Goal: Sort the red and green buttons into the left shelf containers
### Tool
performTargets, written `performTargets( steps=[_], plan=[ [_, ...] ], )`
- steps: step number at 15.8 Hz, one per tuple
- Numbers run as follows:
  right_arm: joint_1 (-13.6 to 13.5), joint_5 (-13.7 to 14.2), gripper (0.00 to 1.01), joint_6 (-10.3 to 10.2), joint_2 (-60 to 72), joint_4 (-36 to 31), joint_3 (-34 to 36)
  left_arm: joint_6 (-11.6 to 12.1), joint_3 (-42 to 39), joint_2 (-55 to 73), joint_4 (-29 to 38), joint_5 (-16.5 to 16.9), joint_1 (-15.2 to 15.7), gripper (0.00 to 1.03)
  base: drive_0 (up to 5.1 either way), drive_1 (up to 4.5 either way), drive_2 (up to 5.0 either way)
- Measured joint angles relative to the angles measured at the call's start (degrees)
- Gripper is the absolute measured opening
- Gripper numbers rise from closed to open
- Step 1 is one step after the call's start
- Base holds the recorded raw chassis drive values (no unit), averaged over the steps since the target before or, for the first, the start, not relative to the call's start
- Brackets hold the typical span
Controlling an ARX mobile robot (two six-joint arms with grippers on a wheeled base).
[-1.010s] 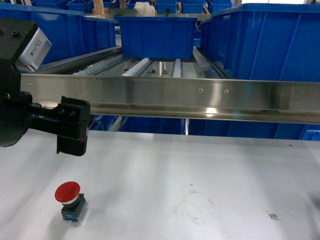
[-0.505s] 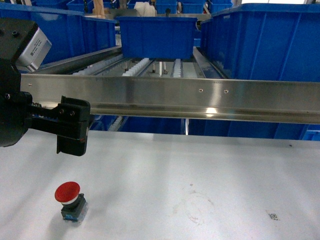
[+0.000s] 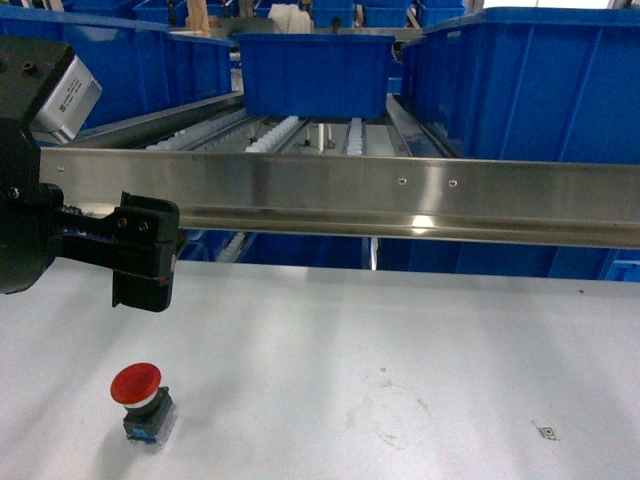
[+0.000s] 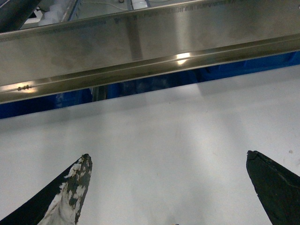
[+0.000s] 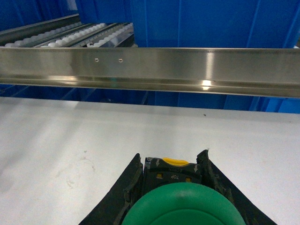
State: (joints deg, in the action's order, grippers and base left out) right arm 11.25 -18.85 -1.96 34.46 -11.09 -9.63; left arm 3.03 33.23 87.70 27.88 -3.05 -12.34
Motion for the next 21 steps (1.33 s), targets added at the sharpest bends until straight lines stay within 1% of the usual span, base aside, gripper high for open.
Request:
performTargets(
  steps=[1, 2, 3, 5, 7, 9, 10, 12, 13, 15, 17, 18, 20, 21],
  plan=[
    [0.00, 1.09, 0.30, 0.50, -5.07, 4.48, 0.50, 0.00, 0.00, 0.00, 0.02, -0.04, 0.00, 0.98, 0.0, 0.00, 0.0],
    [0.00, 1.36, 0.30, 1.40, -6.51, 5.55, 0.72, 0.00, 0.00, 0.00, 0.00, -0.02, -0.04, 0.98, 0.0, 0.00, 0.0],
    [0.00, 1.36, 0.30, 1.53, -6.38, 5.55, 0.72, 0.00, 0.00, 0.00, 0.00, -0.02, -0.04, 0.98, 0.0, 0.00, 0.0],
    [0.00, 1.36, 0.30, 1.53, -6.43, 5.51, 0.72, -2.43, 0.13, 2.34, -0.35, -1.38, 0.17, 0.98, 0.0, 0.00, 0.0],
    [0.00, 1.38, 0.30, 1.53, -6.45, 5.51, 0.72, -4.81, 1.31, 8.11, -1.11, -2.05, 0.04, 0.98, 0.0, 0.00, 0.0],
    [0.00, 1.36, 0.30, 1.55, -6.45, 5.51, 0.72, -7.74, 3.08, 11.23, -0.31, -2.23, -0.37, 0.98, 0.0, 0.00, 0.0],
    [0.00, 1.38, 0.30, 1.55, -6.45, 5.49, 0.72, -8.63, 4.37, 12.83, -0.42, -2.86, -0.66, 0.98, 0.0, 0.00, 0.0],
    [0.00, 1.38, 0.30, 1.55, -6.45, 5.53, 0.72, -9.16, 6.12, 15.61, -5.57, -4.66, -1.79, 0.98, 0.0, 0.00, 0.0],
    [0.00, 1.38, 0.30, 1.55, -6.45, 5.51, 0.72, -9.97, 6.25, 15.82, -7.61, -4.94, -2.25, 0.98, 0.0, 0.00, 0.0],
    [0.00, 1.38, 0.30, 1.55, -6.45, 5.51, 0.72, -10.67, 6.25, 16.11, -7.69, -6.84, -3.37, 0.98, 0.0, 0.00, 0.0],
    [0.00, 1.40, 0.30, 1.53, -6.45, 5.53, 0.72, -12.28, 6.03, 17.57, -9.18, -6.10, -3.56, 0.98, 0.0, 0.00, 0.0],
    [0.00, 1.40, 0.30, 1.53, -6.45, 5.51, 0.72, -13.51, 5.64, 18.23, -9.97, -6.08, -3.21, 0.98, 0.0, 0.00, 0.0],
    [0.00, 1.40, 0.30, 1.53, -6.45, 5.53, 0.72, -14.91, 4.68, 18.88, -10.14, -6.08, -2.27, 0.98, 0.0, 0.00, 0.0],
    [0.00, 1.40, 0.30, 1.55, -6.45, 5.51, 0.72, -15.28, 4.61, 19.10, -9.79, -4.98, -1.79, 0.98, 0.0, 0.00, 0.0]
  ],
)
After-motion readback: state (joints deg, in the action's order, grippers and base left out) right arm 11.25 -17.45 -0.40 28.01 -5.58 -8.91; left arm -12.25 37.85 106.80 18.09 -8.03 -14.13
